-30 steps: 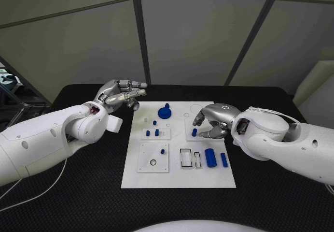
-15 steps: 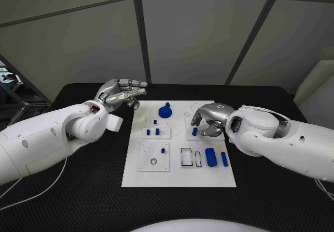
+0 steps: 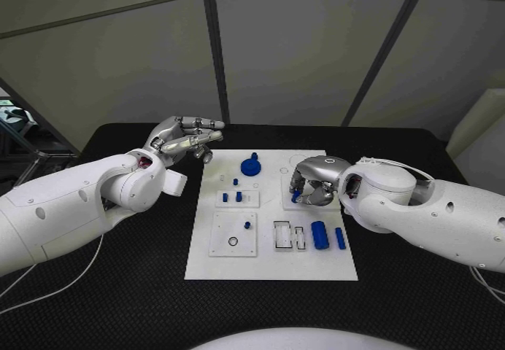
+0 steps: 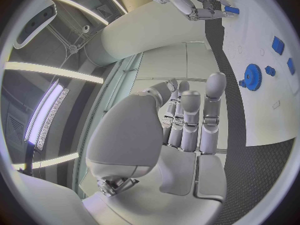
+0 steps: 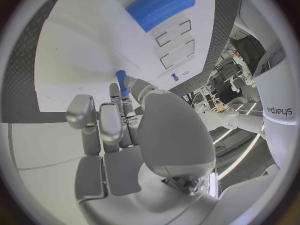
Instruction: Assemble the parts on the task board
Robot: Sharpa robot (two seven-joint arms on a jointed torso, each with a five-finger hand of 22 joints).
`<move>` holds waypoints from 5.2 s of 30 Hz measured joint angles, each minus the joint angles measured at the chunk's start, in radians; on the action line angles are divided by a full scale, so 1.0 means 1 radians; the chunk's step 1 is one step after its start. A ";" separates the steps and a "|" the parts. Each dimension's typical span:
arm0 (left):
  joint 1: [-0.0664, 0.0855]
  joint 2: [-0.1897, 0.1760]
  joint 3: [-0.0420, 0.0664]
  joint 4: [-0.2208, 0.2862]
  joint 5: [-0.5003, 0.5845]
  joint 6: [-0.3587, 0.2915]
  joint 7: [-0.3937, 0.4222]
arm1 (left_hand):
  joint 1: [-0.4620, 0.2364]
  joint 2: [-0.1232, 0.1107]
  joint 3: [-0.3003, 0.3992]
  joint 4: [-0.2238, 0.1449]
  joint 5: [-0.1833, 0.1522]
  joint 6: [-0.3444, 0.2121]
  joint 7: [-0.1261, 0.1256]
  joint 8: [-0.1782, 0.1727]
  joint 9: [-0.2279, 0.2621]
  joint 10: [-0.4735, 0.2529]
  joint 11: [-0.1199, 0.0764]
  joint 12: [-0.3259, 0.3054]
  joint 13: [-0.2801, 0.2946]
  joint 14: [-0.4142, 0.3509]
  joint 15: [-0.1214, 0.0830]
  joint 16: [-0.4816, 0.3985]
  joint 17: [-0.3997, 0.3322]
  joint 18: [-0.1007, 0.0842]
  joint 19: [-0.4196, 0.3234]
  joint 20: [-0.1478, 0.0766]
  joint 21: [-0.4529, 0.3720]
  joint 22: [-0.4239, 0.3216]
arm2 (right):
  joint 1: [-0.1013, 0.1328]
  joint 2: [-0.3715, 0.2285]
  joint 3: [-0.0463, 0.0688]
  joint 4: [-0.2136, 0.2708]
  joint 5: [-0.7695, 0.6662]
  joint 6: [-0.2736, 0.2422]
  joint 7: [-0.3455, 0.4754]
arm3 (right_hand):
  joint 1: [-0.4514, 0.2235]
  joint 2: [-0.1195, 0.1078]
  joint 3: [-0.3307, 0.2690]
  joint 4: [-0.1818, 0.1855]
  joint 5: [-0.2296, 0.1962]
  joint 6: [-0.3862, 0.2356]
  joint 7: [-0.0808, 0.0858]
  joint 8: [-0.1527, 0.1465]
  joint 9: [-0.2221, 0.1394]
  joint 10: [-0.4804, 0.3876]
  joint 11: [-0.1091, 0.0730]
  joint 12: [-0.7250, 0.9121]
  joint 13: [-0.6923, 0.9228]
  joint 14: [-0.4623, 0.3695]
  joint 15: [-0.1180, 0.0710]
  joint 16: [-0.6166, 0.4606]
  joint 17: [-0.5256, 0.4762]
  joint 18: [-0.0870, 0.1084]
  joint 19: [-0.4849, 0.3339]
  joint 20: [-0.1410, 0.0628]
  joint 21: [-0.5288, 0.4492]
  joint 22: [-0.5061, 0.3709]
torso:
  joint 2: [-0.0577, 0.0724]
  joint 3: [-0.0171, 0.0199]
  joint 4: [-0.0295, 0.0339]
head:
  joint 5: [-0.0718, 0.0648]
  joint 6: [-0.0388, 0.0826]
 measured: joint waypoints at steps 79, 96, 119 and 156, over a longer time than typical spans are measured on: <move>-0.005 0.023 0.000 -0.017 0.000 0.005 0.000 | 0.000 0.000 -0.003 -0.003 0.000 0.000 0.000 0.000 -0.001 0.000 0.000 0.000 0.001 0.000 0.000 0.000 0.000 0.000 0.000 0.000 0.000 0.000 | -0.059 0.185 -0.086 0.073 0.027 -0.192 0.128 | 0.028 0.014 0.038 -0.022 0.035 0.062 -0.011 0.014 0.009 0.077 -0.018 -0.028 0.013 0.000 -0.014 0.006 -0.009 -0.016 0.068 -0.014 0.085 0.104 | 0.001 -0.0001 0.0025 | 0.044 -0.011; -0.005 0.022 0.000 -0.018 0.000 0.006 0.000 | -0.004 0.004 -0.003 -0.003 0.000 0.000 0.000 0.000 -0.001 0.000 0.000 0.005 0.003 0.000 0.000 0.000 -0.002 0.000 0.000 0.000 0.000 0.000 | -0.060 0.187 -0.088 0.067 0.029 -0.152 0.134 | 0.028 0.014 0.038 -0.022 0.034 0.063 -0.008 0.009 0.010 0.077 -0.018 -0.028 0.013 0.000 -0.014 0.006 -0.009 -0.016 0.068 -0.014 0.085 0.104 | 0.001 -0.0004 0.0022 | 0.046 -0.012; -0.005 0.020 0.000 -0.016 0.000 0.007 -0.001 | -0.004 0.004 -0.003 -0.003 0.000 0.000 0.000 0.000 -0.001 0.000 0.000 0.005 0.003 0.000 0.000 0.000 -0.002 0.000 0.000 0.000 0.000 0.000 | -0.059 0.209 -0.097 0.049 0.016 -0.120 0.118 | 0.027 0.014 0.038 -0.022 0.035 0.055 0.000 0.005 0.010 0.072 -0.012 -0.042 0.016 0.000 -0.014 0.006 -0.013 -0.016 0.064 -0.010 0.085 0.096 | 0.001 -0.0010 0.0023 | 0.049 -0.017; -0.005 0.019 0.000 -0.019 0.000 0.008 -0.004 | -0.004 0.004 -0.003 -0.003 0.000 0.000 0.000 0.000 -0.002 -0.004 0.004 0.009 0.004 -0.004 0.004 0.000 -0.004 0.000 0.000 0.000 0.000 -0.001 | -0.060 0.037 -0.095 0.160 0.102 -0.291 0.176 | -0.036 -0.014 -0.098 0.011 0.029 -0.122 0.031 0.002 -0.010 -0.087 0.027 0.019 0.019 -0.039 0.021 -0.068 -0.162 0.000 -0.070 0.027 -0.051 -0.051 | 0.000 0.0003 -0.0001 | 0.025 0.007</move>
